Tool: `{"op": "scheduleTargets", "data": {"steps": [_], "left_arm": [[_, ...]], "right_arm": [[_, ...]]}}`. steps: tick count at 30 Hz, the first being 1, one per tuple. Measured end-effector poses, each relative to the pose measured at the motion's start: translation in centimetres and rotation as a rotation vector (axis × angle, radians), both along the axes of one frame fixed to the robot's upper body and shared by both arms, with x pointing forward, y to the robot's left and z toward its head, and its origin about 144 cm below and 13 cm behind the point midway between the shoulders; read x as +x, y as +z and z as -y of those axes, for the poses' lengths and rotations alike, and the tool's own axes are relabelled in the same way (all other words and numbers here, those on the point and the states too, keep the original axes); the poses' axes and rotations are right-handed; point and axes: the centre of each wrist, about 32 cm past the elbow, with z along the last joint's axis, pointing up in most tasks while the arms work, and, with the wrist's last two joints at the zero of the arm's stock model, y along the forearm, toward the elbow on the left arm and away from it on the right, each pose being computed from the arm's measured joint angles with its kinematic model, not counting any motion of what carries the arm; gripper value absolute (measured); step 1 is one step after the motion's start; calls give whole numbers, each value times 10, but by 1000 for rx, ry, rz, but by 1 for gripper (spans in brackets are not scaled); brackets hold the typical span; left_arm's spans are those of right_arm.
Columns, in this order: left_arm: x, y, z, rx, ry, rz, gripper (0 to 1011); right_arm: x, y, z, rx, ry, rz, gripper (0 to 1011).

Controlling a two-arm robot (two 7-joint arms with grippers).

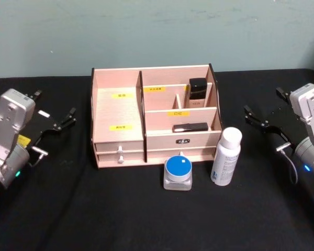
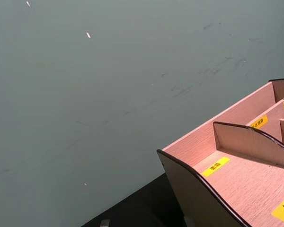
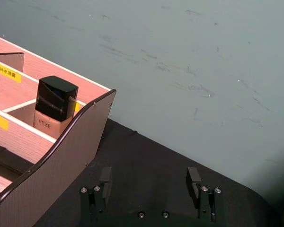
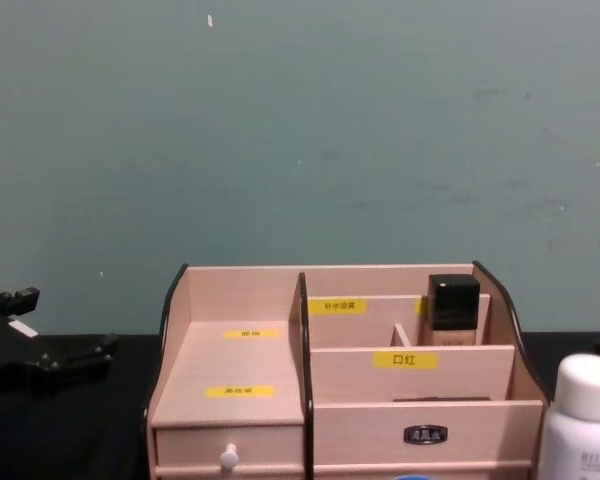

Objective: Pick up the facial cleanser and watermelon frost from the table and place them into the tiered storage box.

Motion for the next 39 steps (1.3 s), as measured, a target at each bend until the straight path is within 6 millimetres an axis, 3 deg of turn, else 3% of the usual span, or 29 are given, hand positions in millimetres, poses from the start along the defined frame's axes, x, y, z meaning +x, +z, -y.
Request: {"op": "scheduleTargets", "data": {"steps": [39], "left_arm": [[0,0,0,0,0,0,1010]], "right_arm": [[0,0,0,0,0,0,1002]]}}
